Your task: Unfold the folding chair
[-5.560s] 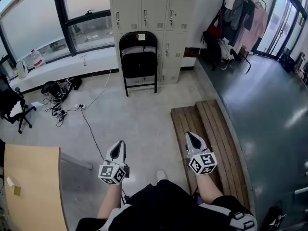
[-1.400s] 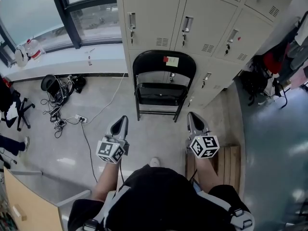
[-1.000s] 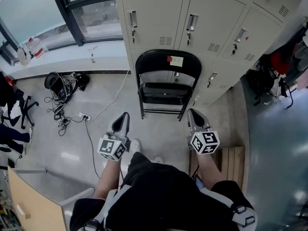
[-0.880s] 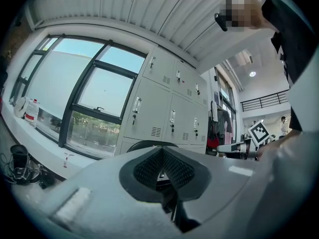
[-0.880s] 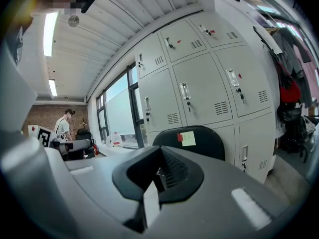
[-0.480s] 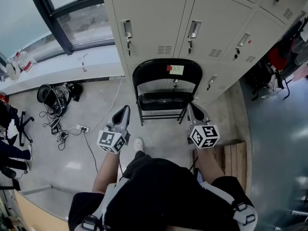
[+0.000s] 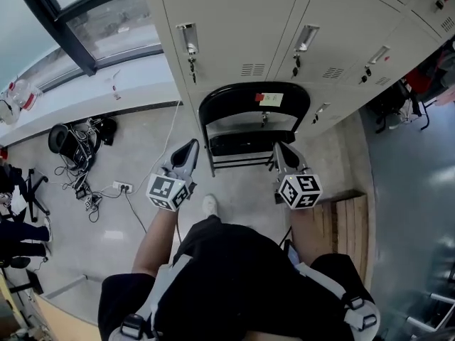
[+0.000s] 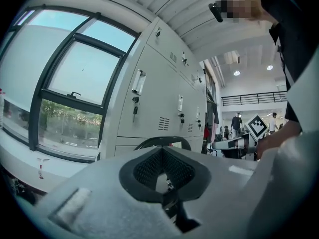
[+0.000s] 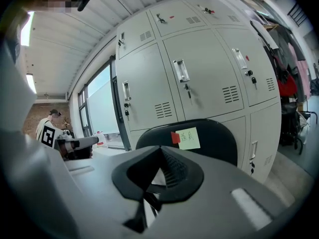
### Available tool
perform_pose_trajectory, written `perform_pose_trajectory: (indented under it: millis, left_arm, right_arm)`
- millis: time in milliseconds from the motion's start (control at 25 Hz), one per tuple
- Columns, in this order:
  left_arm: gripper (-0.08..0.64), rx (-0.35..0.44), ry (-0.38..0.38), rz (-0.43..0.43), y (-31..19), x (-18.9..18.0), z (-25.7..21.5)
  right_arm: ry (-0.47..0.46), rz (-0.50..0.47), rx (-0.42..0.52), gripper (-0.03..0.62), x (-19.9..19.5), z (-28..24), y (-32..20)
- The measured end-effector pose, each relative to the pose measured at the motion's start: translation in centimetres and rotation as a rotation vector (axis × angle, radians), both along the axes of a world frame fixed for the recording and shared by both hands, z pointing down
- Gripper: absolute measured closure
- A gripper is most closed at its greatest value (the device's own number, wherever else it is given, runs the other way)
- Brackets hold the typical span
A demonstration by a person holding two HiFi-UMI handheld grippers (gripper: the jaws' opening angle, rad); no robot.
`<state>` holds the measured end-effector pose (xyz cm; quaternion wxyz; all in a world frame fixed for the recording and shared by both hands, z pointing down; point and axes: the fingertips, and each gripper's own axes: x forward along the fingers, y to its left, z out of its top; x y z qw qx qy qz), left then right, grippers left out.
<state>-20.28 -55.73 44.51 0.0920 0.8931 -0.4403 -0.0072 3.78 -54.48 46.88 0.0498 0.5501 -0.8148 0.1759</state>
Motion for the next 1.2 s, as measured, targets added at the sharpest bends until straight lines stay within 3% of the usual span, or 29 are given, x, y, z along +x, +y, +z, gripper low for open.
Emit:
perform_pose_trajectory:
  millis: [280, 680, 800, 1040, 1200]
  left_arm:
    - [0.56, -0.052, -0.037, 0.045, -3.0, -1.0, 2.9]
    - [0.558, -0.104, -0.081, 0.101, -6.5, -1.4, 6.7]
    - [0.518, -0.123, -0.116, 0.107, -7.5, -1.8, 8.3]
    - [0.422, -0.19, -0.139, 0.141, -10.4, -1.1, 10.2]
    - [0.376, -0.207, -0.176, 0.213, -12.7, 0.5, 11.2]
  right_arm:
    - [-0.006, 0.017, -0.087, 0.586, -2.6, 3.8, -1.5]
    - [0.104, -0.047, -0.153, 0.586, -6.6, 8.6, -3.1]
    - [0.123, -0.044, -0.184, 0.586, -7.1, 10.2, -3.3]
    - [0.072, 0.009, -0.251, 0.586, -7.4, 12.3, -2.7]
    - [0.072, 0.033, -0.272, 0.586, -7.1, 13.0, -1.7]
